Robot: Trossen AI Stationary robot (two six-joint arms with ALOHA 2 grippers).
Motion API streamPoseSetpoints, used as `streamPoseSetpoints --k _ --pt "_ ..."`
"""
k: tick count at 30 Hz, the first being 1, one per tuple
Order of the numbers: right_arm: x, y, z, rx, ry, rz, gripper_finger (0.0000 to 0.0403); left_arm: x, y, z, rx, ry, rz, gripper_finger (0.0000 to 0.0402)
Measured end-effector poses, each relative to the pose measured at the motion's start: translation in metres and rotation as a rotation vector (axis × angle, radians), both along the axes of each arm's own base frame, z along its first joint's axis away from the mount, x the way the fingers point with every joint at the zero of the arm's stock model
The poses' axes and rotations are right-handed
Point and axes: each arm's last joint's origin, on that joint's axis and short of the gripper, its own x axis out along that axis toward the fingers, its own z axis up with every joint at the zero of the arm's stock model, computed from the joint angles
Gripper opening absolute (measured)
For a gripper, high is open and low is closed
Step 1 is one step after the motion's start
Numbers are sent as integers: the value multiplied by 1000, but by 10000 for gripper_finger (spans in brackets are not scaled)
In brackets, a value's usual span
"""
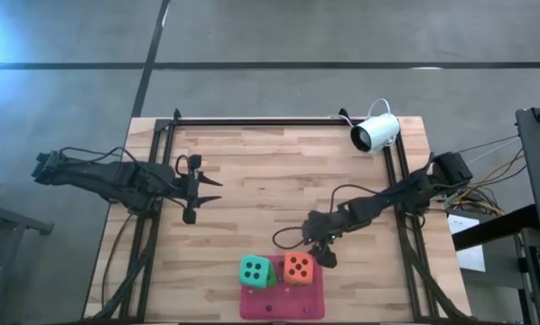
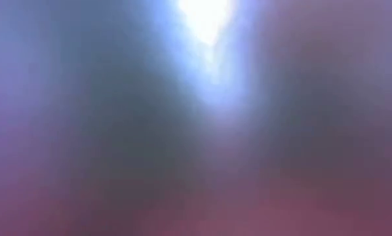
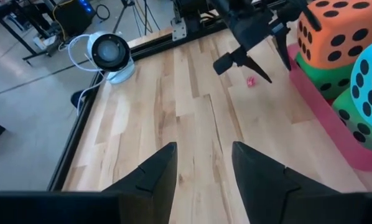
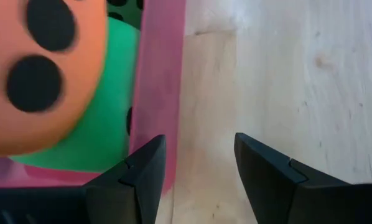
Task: Pick & Place Dice
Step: Adjust the pink bin
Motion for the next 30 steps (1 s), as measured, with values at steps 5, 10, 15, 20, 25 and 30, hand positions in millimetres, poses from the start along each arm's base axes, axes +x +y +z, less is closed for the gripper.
streamPoseSetpoints --k 5,10,15,20,25,30 --pt "2 0 4 -36 -44 41 187 0 0 0 0 0 0 149" --pt "4 -2 4 -72 -83 64 187 0 0 0 0 -1 0 143" --pt "4 -2 5 -83 -95 81 187 0 0 0 0 0 0 140" --pt "5 -2 5 -77 -92 78 187 0 0 0 0 0 0 144" --pt "3 -3 6 -88 -74 44 187 0 0 0 0 0 0 152" --pt "3 -15 18 -220 -147 -26 187 0 0 -1 8 7 -4 158"
